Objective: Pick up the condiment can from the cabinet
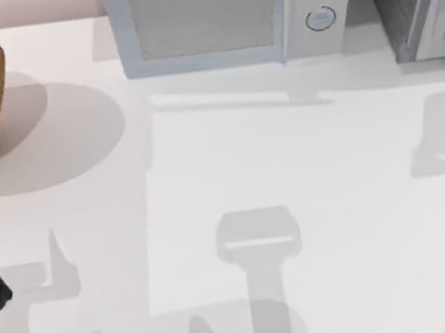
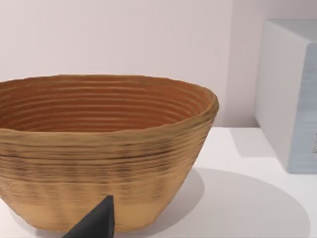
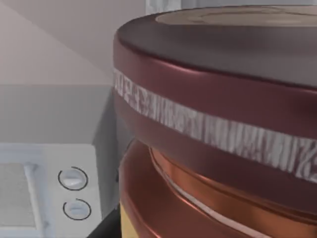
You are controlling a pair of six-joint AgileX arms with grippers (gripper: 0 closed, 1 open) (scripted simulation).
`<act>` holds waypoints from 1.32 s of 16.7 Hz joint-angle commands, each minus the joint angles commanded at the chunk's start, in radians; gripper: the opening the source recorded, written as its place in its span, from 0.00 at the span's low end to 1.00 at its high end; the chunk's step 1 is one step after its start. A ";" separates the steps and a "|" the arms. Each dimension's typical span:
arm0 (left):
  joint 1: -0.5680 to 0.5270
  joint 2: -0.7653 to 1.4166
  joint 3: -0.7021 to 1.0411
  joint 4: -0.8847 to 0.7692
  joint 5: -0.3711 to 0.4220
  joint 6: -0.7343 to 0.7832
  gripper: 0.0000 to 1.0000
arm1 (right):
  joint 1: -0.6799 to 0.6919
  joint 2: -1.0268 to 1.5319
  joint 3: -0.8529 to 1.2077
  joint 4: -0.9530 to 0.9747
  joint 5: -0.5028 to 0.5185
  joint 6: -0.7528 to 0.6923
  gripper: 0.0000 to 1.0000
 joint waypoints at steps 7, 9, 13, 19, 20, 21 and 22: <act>0.000 0.000 0.000 0.000 0.000 0.000 1.00 | -0.082 -0.439 -0.620 0.208 -0.079 -0.006 0.00; 0.000 0.000 0.000 0.000 0.000 0.000 1.00 | -0.096 -0.516 -0.704 0.244 -0.092 -0.007 0.00; 0.000 0.000 0.000 0.000 0.000 0.000 1.00 | -0.105 -0.561 -0.750 0.266 -0.101 -0.008 0.00; 0.000 0.000 0.000 0.000 0.000 0.000 1.00 | -0.099 -0.525 -0.736 0.294 -0.106 -0.006 0.00; 0.000 0.000 0.000 0.000 0.000 0.000 1.00 | -0.096 -0.494 -0.723 0.323 -0.112 -0.005 0.00; 0.000 0.000 0.000 0.000 0.000 0.000 1.00 | -0.090 -0.452 -0.706 0.359 -0.120 -0.005 0.00; 0.000 0.000 0.000 0.000 0.000 0.000 1.00 | -0.083 -0.400 -0.687 0.403 -0.132 -0.004 0.00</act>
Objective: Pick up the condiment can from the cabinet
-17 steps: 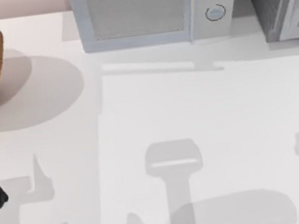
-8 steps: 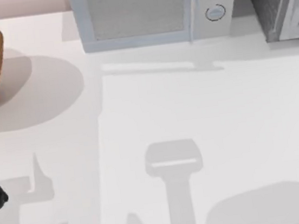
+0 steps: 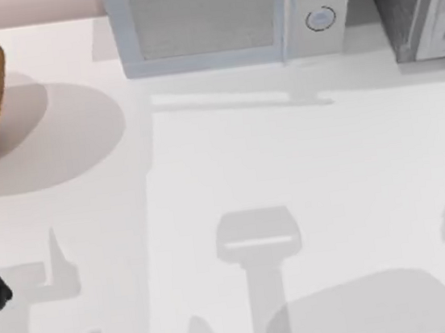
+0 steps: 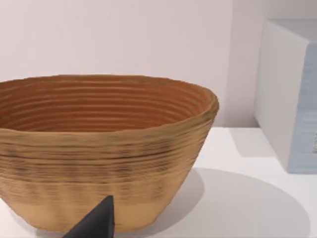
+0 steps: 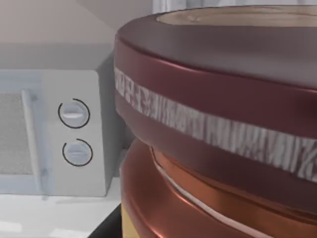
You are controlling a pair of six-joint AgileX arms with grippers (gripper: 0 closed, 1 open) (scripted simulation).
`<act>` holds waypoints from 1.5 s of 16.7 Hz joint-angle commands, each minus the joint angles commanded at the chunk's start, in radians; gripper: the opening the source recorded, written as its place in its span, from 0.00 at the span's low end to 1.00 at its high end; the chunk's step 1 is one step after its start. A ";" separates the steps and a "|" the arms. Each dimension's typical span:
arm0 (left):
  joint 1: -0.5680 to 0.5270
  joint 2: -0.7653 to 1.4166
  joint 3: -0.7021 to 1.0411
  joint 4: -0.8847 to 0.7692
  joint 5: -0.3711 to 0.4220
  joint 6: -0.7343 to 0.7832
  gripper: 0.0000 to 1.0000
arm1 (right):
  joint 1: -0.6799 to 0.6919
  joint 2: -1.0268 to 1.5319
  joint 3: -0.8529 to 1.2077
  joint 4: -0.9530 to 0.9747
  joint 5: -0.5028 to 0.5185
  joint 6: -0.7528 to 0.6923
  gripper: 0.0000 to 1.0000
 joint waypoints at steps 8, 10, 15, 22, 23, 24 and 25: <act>0.000 0.000 0.000 0.000 0.000 0.000 1.00 | 0.104 0.693 0.200 0.508 -0.154 0.007 0.00; 0.000 0.000 0.000 0.000 0.000 0.000 1.00 | 0.136 0.907 0.255 0.655 -0.201 0.009 0.00; 0.000 0.000 0.000 0.000 0.000 0.000 1.00 | 0.208 1.422 0.388 1.004 -0.307 0.012 0.00; 0.000 0.000 0.000 0.000 0.000 0.000 1.00 | 0.268 1.899 0.524 1.337 -0.400 0.012 0.00; 0.000 0.000 0.000 0.000 0.000 0.000 1.00 | 0.272 1.929 0.534 1.360 -0.405 0.012 0.00; 0.000 0.000 0.000 0.000 0.000 0.000 1.00 | 0.274 1.948 0.540 1.375 -0.409 0.012 0.00; 0.000 0.000 0.000 0.000 0.000 0.000 1.00 | 0.275 1.956 0.543 1.382 -0.411 0.012 0.00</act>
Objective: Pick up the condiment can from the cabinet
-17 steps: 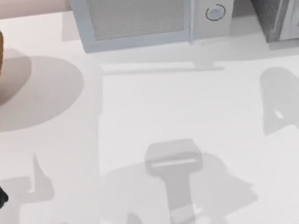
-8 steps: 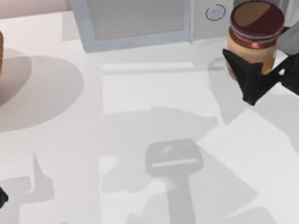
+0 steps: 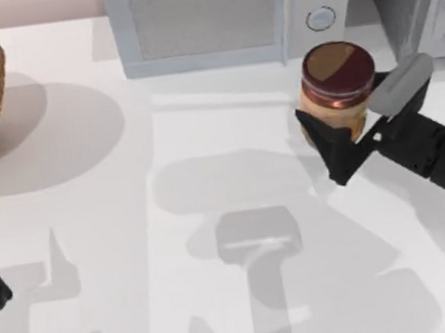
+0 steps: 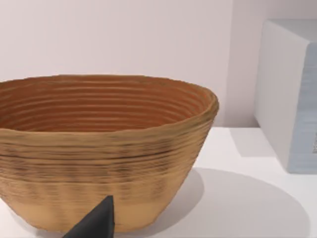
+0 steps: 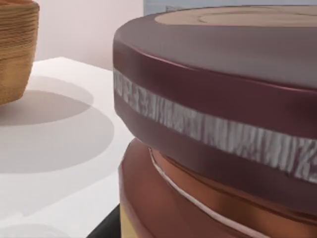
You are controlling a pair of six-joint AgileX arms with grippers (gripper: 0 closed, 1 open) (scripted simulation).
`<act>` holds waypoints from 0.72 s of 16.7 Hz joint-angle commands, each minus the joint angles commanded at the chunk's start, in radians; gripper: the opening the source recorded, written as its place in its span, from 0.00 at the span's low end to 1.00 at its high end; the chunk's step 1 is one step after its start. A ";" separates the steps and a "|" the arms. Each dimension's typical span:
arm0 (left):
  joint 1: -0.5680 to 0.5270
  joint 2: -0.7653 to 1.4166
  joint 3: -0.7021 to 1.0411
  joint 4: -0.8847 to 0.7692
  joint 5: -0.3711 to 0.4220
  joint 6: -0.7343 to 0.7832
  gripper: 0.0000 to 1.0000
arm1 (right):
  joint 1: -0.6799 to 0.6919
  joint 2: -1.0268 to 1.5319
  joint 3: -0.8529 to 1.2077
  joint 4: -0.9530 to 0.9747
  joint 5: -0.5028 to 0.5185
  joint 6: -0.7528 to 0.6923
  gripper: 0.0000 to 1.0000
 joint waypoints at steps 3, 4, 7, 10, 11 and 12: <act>0.000 0.000 0.000 0.000 0.000 0.000 1.00 | 0.000 0.000 0.000 0.000 0.000 0.000 0.00; 0.000 0.000 0.000 0.000 0.000 0.000 1.00 | -0.005 -0.001 -0.004 -0.003 0.001 0.002 0.00; 0.000 0.000 0.000 0.000 0.000 0.000 1.00 | 0.004 0.026 0.032 -0.009 0.014 0.000 0.00; 0.000 0.000 0.000 0.000 0.000 0.000 1.00 | 0.031 0.093 0.114 -0.026 0.036 0.000 0.00; 0.000 0.000 0.000 0.000 0.000 0.000 1.00 | 0.041 0.117 0.146 -0.034 0.045 -0.001 0.00; 0.000 0.000 0.000 0.000 0.000 0.000 1.00 | 0.051 0.141 0.178 -0.041 0.055 -0.001 0.00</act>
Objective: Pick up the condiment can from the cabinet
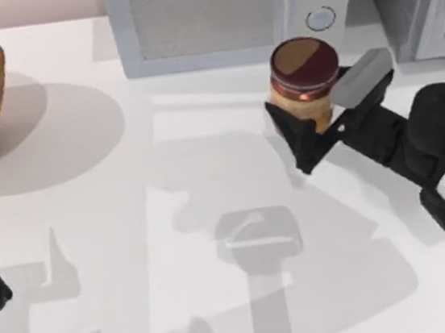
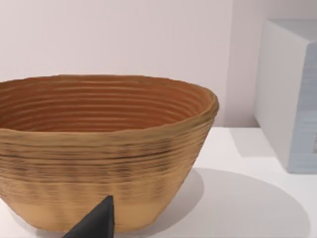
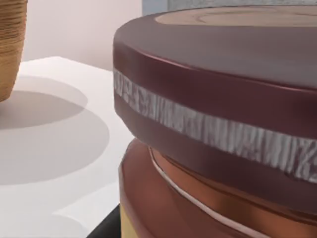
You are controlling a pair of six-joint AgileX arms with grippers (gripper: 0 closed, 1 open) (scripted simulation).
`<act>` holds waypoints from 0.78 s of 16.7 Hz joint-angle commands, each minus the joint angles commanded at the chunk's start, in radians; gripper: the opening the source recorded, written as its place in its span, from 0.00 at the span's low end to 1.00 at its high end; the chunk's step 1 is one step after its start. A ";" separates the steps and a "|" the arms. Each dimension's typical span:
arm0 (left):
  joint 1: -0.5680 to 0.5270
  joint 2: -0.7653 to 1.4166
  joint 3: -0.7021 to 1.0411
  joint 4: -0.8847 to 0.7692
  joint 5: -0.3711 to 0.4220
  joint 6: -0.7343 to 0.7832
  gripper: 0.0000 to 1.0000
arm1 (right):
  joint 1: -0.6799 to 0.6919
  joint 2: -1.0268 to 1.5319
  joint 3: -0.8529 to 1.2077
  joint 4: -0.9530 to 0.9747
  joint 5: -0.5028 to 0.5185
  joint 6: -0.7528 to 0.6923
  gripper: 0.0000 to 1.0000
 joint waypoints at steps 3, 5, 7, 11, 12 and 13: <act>0.000 0.000 0.000 0.000 0.000 0.000 1.00 | 0.021 0.049 0.066 -0.015 0.020 -0.001 0.00; 0.000 0.000 0.000 0.000 0.000 0.000 1.00 | 0.022 0.053 0.070 -0.016 0.021 -0.001 0.00; 0.000 0.000 0.000 0.000 0.000 0.000 1.00 | 0.022 0.053 0.070 -0.016 0.021 -0.001 0.00; 0.000 0.000 0.000 0.000 0.000 0.000 1.00 | 0.022 0.053 0.070 -0.016 0.021 -0.001 0.30; 0.000 0.000 0.000 0.000 0.000 0.000 1.00 | 0.022 0.053 0.070 -0.016 0.021 -0.001 0.38; 0.000 0.000 0.000 0.000 0.000 0.000 1.00 | 0.022 0.053 0.070 -0.016 0.021 -0.001 0.45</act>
